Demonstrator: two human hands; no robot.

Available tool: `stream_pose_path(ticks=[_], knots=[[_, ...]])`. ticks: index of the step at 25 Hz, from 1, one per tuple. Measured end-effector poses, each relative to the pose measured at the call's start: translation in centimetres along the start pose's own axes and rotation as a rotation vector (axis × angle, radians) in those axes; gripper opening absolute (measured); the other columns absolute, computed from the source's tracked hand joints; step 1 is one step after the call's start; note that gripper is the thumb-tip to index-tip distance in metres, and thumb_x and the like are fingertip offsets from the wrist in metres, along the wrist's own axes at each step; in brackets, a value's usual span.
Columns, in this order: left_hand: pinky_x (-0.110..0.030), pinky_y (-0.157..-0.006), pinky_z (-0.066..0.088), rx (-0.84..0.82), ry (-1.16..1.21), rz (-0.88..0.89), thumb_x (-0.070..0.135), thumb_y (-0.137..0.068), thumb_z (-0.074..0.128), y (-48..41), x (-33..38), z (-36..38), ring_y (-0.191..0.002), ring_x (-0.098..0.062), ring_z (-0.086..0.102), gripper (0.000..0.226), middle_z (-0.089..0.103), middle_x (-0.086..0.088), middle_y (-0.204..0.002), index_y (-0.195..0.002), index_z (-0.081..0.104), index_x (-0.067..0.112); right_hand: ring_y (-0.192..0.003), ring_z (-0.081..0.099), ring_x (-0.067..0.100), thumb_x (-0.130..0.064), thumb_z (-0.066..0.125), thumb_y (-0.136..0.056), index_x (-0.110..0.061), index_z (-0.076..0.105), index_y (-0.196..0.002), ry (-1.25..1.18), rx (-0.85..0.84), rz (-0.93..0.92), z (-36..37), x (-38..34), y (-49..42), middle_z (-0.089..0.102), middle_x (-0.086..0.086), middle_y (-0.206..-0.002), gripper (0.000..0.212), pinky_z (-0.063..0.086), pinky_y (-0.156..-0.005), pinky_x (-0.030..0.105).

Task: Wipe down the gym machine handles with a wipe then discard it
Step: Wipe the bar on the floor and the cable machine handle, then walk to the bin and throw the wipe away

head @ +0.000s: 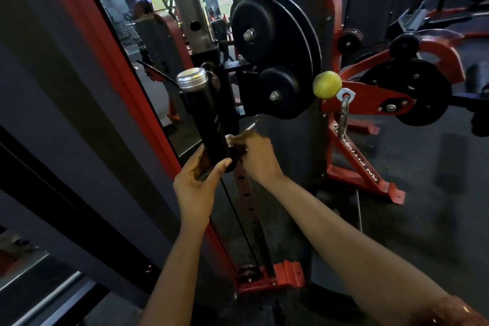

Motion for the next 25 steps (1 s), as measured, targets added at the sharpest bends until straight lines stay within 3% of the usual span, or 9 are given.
stream_pose_path(ticks=[2,5,8,10,14,16,20,23,25], knots=[[-0.047,-0.096,0.049,-0.006,-0.013,0.016,0.039,-0.071,0.076,0.0,0.0,-0.1,-0.109,-0.018,0.063,0.067,0.066,-0.007,-0.117,-0.127,0.056,0.008,-0.108,0.058,0.019,-0.001,0.053,-0.089,-0.01,0.065,-0.113,-0.08,0.031,0.092,-0.1,-0.5,1.7,0.063,0.009,-0.116,0.029,0.041,-0.087,0.014],[-0.041,-0.095,0.051,-0.025,-0.021,0.022,0.029,-0.074,0.073,-0.2,0.0,-0.1,-0.106,-0.015,0.064,0.058,0.067,-0.006,-0.115,-0.126,0.057,0.01,-0.092,0.062,0.019,-0.001,0.053,-0.088,-0.006,0.066,-0.108,-0.268,0.039,0.272,-0.8,-1.3,3.7,0.067,0.011,-0.099,0.025,0.048,-0.083,0.023],[-0.017,-0.089,0.05,-0.022,-0.001,0.024,0.016,-0.078,0.072,0.1,1.4,-0.3,-0.096,0.006,0.062,0.049,0.065,0.001,-0.113,-0.123,0.053,0.024,-0.08,0.063,0.014,-0.007,0.059,-0.087,-0.01,0.07,-0.099,-0.871,0.127,0.448,-1.9,-2.9,6.1,0.068,0.003,-0.08,0.016,0.055,-0.073,0.024],[-0.005,-0.085,0.045,-0.063,0.016,0.037,0.015,-0.083,0.067,0.4,2.3,-0.2,-0.1,0.007,0.059,0.047,0.062,0.007,-0.115,-0.126,0.051,0.025,-0.082,0.067,0.013,-0.014,0.063,-0.085,-0.015,0.071,-0.092,-0.949,0.18,0.475,-2.4,-3.5,7.7,0.07,0.001,-0.084,0.011,0.056,-0.072,0.022],[-0.012,-0.092,0.037,-0.131,-0.098,0.011,0.029,-0.092,0.054,4.3,1.5,-2.0,-0.118,-0.001,0.049,0.04,0.054,0.016,-0.125,-0.131,0.051,0.025,-0.09,0.068,0.023,-0.013,0.062,-0.087,-0.013,0.071,-0.102,-0.73,0.303,0.531,-2.6,-2.6,12.0,0.07,0.009,-0.093,0.017,0.054,-0.085,0.035],[-0.02,-0.098,0.035,-0.239,-0.173,0.031,0.029,-0.093,0.052,7.7,0.1,-2.4,-0.121,-0.006,0.048,0.038,0.053,0.01,-0.13,-0.13,0.053,0.022,-0.089,0.068,0.02,-0.014,0.061,-0.087,-0.016,0.071,-0.102,-0.576,0.366,0.587,-3.3,-2.3,15.6,0.071,0.008,-0.093,0.018,0.054,-0.084,0.031],[-0.025,-0.109,0.025,-0.652,-0.235,0.116,0.021,-0.089,0.059,14.4,-2.5,1.4,-0.134,-0.017,0.037,0.042,0.046,-0.005,-0.14,-0.13,0.052,0.015,-0.083,0.065,0.01,-0.013,0.059,-0.087,-0.015,0.07,-0.104,-0.241,0.419,0.712,-6.8,-2.2,23.7,0.071,0.005,-0.096,0.02,0.048,-0.07,0.007],[-0.024,-0.111,0.022,-1.021,-0.26,0.247,0.022,-0.089,0.059,19.2,-2.0,7.1,-0.136,-0.019,0.034,0.046,0.044,-0.005,-0.142,-0.133,0.048,0.014,-0.09,0.064,0.013,-0.01,0.057,-0.086,-0.015,0.068,-0.108,0.029,0.538,0.847,-11.3,-0.2,30.5,0.07,0.008,-0.104,0.025,0.044,-0.074,0.014],[-0.027,-0.112,0.025,-1.234,-0.294,0.369,0.024,-0.09,0.058,22.1,-0.9,11.5,-0.136,-0.018,0.035,0.047,0.043,-0.003,-0.142,-0.135,0.046,0.016,-0.095,0.064,0.017,-0.009,0.056,-0.086,-0.015,0.069,-0.106,0.14,0.626,0.938,-14.7,0.9,35.4,0.071,0.01,-0.103,0.025,0.038,-0.066,0.007]])
Point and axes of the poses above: each hand's wrist, its own y-axis away from the middle knuckle, its own z-axis out of the palm, x = y × z, the point moved 3 cm from there along -y, towards the middle knuckle
